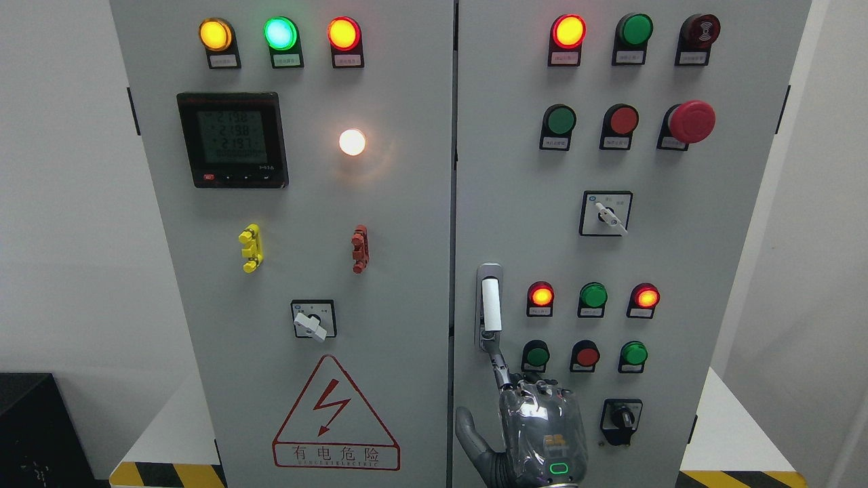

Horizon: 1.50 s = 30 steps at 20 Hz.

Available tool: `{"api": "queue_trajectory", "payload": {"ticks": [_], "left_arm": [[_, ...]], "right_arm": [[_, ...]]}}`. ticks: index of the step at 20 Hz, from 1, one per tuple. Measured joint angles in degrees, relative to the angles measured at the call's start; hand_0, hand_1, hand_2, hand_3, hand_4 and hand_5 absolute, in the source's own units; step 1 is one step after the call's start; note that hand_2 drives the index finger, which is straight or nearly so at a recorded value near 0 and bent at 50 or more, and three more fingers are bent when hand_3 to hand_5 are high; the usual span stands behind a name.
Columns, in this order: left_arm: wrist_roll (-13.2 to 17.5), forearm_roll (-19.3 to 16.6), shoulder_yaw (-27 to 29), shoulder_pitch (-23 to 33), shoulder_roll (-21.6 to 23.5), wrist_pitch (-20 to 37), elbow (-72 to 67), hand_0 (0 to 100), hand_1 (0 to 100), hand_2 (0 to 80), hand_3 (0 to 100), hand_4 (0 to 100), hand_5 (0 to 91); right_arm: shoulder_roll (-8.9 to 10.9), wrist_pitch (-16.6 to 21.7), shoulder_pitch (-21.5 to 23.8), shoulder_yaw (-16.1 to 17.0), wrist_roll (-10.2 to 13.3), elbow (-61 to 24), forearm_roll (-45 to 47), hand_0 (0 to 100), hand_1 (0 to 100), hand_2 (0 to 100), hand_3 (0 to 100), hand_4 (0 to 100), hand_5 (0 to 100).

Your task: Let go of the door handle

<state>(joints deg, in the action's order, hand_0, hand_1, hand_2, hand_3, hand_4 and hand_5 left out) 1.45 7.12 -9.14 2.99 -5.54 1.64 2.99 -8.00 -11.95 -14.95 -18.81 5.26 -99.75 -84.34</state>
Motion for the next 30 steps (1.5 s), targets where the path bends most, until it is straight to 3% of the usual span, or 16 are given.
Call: {"api": "queue_trajectory", "payload": {"ticks": [17,26,30], "left_arm": [[0.0,0.0,0.0,0.0,0.0,0.1,0.0,0,0,4.4,10,0,0.0],[0.0,0.0,0.0,0.0,0.0,0.1,0.0,0,0,4.4,10,0,0.0],[0.0,0.0,0.0,0.0,0.0,0.0,0.0,0,0,4.5,10,0,0.0]], "right_arm": [[0.02,0.4,0.0,0.0,0.4,-1.8,0.5,33,31,18,76,73,72],[0.01,0.6,0.9,0.0,0.6,-3.3,2.2,37,32,27,78,73,71],[0.01,1.0,1.1,0.2,0.1,-4.3,2.7,39,34,40,78,73,71]]}}
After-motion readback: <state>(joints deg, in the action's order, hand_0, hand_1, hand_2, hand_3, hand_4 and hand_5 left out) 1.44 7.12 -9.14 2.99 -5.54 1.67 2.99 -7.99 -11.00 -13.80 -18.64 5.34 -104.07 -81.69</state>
